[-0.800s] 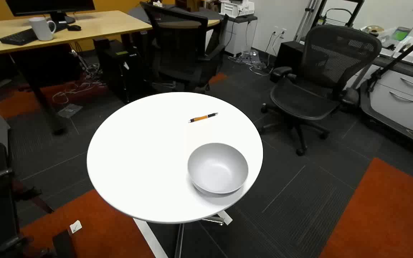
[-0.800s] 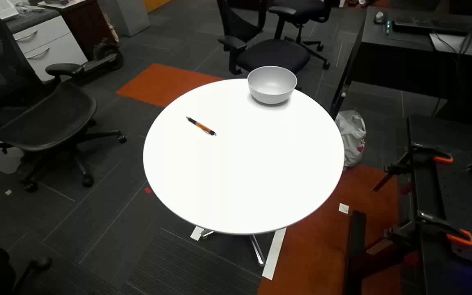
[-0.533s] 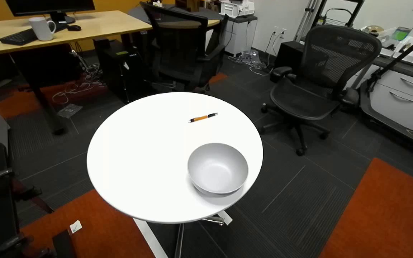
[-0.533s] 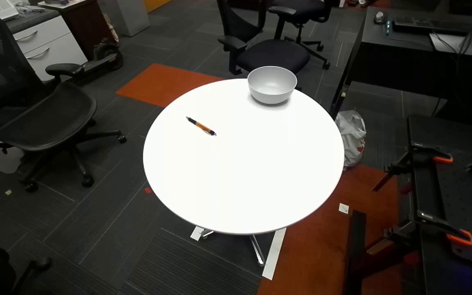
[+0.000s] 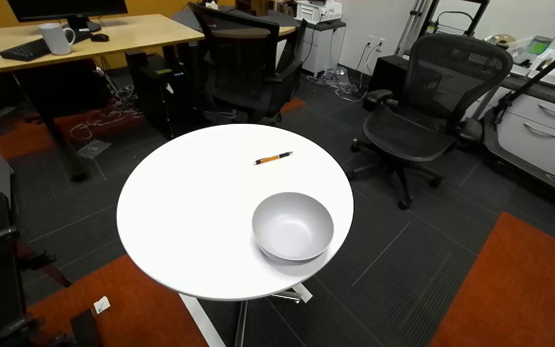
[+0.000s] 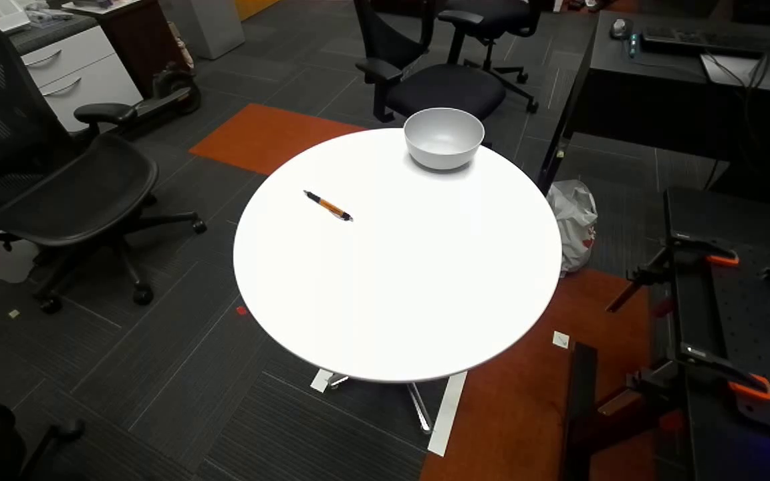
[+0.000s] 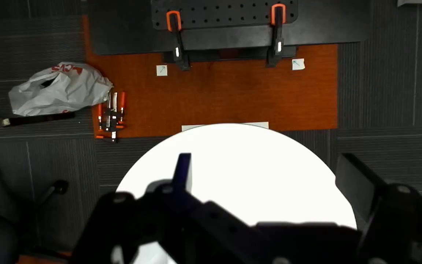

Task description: Put the pen in the bowl

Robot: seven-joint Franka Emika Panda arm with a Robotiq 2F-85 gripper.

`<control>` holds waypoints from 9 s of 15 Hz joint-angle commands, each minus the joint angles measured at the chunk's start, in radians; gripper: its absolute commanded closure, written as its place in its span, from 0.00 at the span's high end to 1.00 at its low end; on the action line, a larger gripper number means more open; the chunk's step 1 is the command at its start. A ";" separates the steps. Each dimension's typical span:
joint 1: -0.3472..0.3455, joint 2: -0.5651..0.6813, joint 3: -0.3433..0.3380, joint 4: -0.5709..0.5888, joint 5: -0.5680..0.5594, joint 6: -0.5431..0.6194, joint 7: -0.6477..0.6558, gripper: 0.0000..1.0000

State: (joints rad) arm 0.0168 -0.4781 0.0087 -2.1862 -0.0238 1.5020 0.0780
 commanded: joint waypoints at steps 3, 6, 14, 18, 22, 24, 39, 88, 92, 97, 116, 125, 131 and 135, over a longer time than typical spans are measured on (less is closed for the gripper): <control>-0.010 0.111 -0.011 0.041 -0.009 0.119 -0.036 1.00; -0.016 0.199 -0.023 0.053 -0.016 0.262 -0.051 1.00; -0.038 0.486 -0.049 0.159 -0.002 0.584 -0.088 1.00; -0.048 0.624 -0.051 0.277 -0.001 0.630 -0.115 1.00; -0.035 0.710 -0.035 0.349 -0.007 0.641 -0.095 1.00; -0.023 0.744 -0.025 0.372 -0.008 0.645 -0.083 1.00; 0.013 1.059 -0.030 0.484 0.013 0.977 0.053 1.00; -0.001 1.656 -0.065 1.202 0.031 0.756 0.115 0.05; 0.005 1.591 -0.069 1.152 0.026 0.756 0.116 0.04; 0.014 1.440 -0.086 1.015 0.012 0.774 0.124 0.04; 0.012 0.893 -0.231 0.271 0.000 0.958 0.481 0.04; -0.017 0.895 -0.304 0.244 -0.013 0.980 0.600 0.04; -0.053 0.936 -0.305 0.272 -0.001 0.989 0.594 0.04; -0.071 0.976 -0.299 0.291 0.016 1.019 0.585 0.04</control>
State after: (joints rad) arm -0.0432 0.4678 -0.2964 -1.9140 -0.0170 2.4853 0.6384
